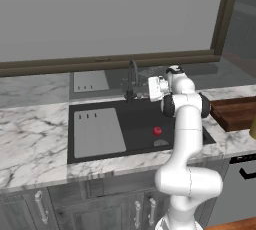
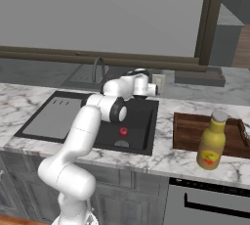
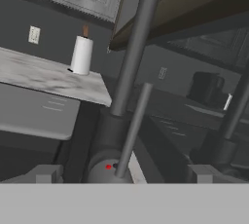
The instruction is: Pick up all produce items and place them in the sink. Turn on the sink faucet to wash them. Then turn the sink off and put them in the tray.
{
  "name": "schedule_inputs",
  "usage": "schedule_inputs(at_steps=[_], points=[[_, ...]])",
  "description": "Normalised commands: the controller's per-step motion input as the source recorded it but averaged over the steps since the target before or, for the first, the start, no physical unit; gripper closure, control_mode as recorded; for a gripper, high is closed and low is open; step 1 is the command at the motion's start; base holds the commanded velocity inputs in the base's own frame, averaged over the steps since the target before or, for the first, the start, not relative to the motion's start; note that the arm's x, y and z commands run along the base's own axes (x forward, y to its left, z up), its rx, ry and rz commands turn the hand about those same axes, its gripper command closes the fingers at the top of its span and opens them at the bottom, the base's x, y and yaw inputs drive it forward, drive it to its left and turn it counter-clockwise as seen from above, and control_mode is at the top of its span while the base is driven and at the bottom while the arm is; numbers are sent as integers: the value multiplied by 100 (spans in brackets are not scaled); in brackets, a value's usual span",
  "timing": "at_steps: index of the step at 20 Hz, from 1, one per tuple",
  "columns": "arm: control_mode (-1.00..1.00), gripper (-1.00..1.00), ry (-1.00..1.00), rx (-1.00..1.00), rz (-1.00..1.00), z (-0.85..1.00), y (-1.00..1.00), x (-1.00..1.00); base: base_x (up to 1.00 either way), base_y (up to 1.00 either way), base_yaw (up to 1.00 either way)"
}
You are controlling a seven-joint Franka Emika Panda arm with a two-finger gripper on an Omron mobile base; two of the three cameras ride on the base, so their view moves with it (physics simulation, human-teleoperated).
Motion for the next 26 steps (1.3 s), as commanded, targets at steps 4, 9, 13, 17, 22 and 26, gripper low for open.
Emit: schedule_inputs(at_steps=[4,9,13,17,22,26], points=[[-100,-100,0,0,1,0,30,5,0,0,0],[-100,-100,0,0,2,0,32,0,0,0,0],[-100,-100,0,0,2,0,29,0,0,0,0],[-100,-100,0,0,1,0,27,8,0,0,0],[-100,-100,0,0,1,0,29,9,0,0,0],[-100,-100,0,0,0,0,39,9,0,0,0]])
